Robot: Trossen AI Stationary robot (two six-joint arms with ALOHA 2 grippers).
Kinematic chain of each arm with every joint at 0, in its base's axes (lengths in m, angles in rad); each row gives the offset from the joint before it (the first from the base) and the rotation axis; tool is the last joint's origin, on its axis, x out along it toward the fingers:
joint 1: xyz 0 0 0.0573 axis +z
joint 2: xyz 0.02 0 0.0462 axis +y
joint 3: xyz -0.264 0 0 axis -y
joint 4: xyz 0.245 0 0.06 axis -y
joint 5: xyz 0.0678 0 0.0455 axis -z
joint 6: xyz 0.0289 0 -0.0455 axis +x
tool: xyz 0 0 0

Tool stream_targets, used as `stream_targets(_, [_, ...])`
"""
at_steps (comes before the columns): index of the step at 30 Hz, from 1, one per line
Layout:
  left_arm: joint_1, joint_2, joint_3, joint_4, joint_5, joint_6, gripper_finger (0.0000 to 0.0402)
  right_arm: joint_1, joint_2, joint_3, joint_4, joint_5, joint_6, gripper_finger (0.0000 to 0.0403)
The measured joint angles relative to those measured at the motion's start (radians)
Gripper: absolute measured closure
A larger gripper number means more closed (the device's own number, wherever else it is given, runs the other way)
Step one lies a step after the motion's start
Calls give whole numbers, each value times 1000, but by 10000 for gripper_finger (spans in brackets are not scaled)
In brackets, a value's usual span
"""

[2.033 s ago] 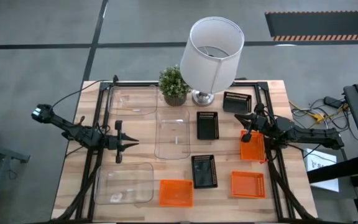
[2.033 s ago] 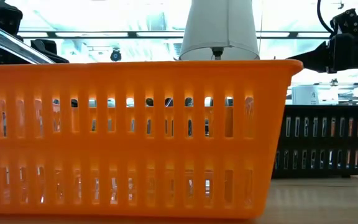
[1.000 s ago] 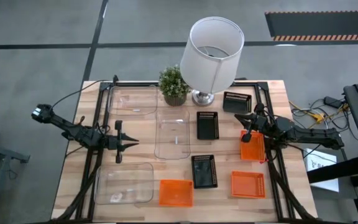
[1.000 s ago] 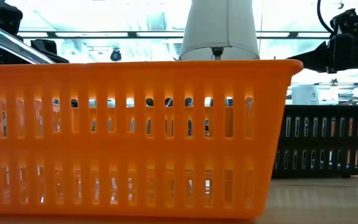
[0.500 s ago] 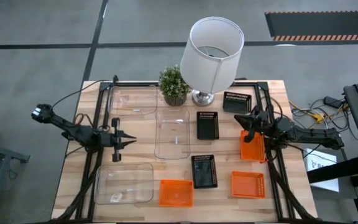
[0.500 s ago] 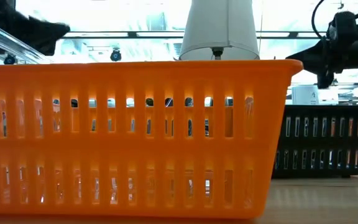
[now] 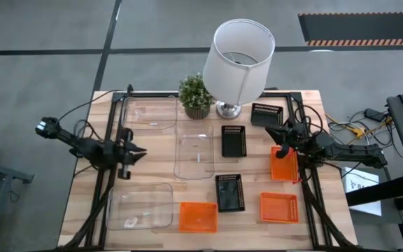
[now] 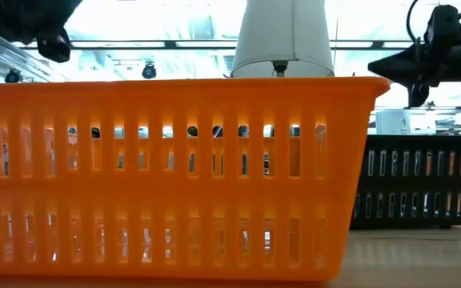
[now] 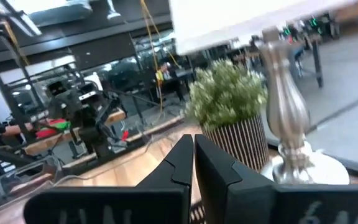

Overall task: Stack baskets by color
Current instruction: Stack the middle transparent bin into the top transparent bin

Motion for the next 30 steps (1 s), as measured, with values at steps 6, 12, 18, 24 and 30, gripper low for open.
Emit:
stream_targets(6, [0,0,0,204,1,-44,369,0,0,0,84,-56,-116,394])
stream_targets(12, [0,0,1,289,1,-44,369,0,0,0,180,-146,-225,394])
stream_targets(18, [0,17,21,284,0,-64,369,0,-1,0,233,-209,-289,394])
stream_targets(24, [0,102,99,289,-1,-70,369,0,-1,0,238,-209,-296,394])
stream_targets(30, [0,268,230,289,-2,-70,369,0,-1,0,241,-208,-322,394])
